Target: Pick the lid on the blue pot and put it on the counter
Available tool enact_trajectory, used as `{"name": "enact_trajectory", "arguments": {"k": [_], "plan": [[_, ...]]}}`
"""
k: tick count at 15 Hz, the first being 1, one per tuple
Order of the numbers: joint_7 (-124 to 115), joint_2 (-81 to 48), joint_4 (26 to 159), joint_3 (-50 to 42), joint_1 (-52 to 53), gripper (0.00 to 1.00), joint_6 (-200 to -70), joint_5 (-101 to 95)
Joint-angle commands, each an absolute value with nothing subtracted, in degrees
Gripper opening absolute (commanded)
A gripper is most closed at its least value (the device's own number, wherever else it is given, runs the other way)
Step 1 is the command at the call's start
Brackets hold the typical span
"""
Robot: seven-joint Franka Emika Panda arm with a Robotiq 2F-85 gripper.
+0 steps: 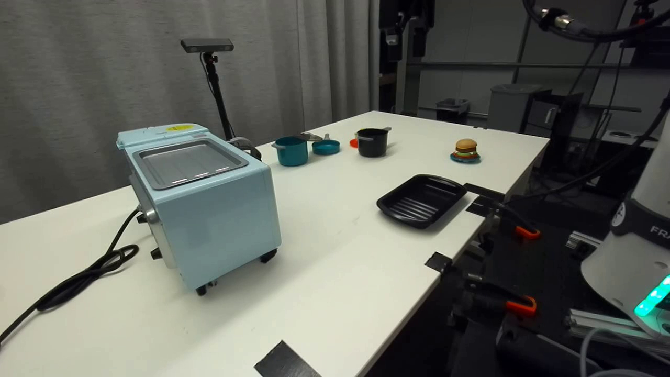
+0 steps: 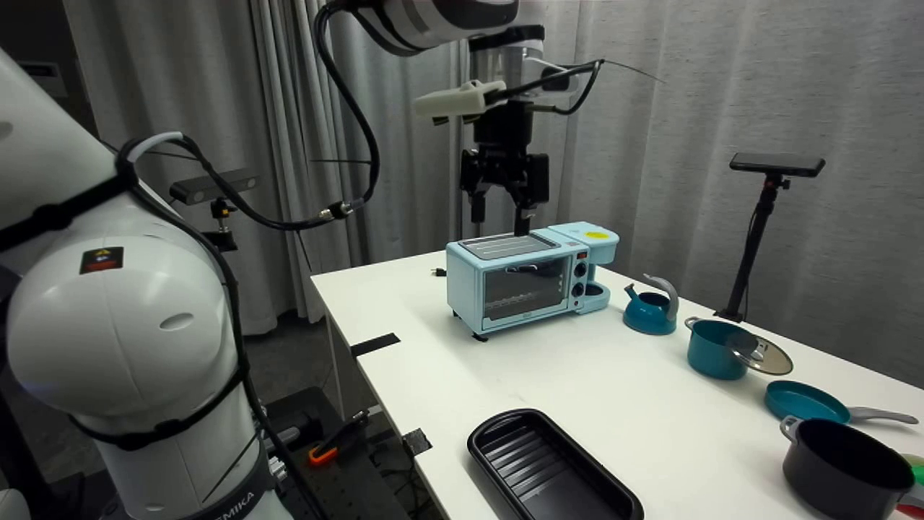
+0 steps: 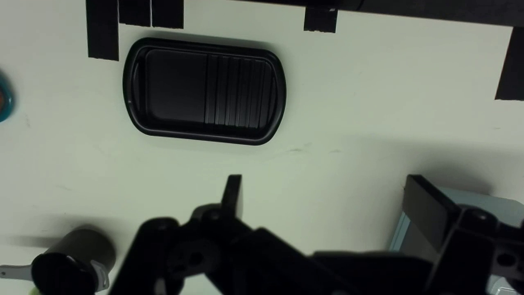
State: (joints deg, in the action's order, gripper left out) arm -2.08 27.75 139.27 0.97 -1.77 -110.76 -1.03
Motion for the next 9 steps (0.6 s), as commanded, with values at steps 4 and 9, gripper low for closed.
{"name": "enact_trajectory", "arguments": {"k": [4, 9], "plan": [[-3.95, 16.25, 127.78, 0.05, -2.36, 1.0, -110.52, -1.41], [-3.63, 8.2, 119.1, -1.61, -3.12, 1.0, -111.89, -1.59]]}}
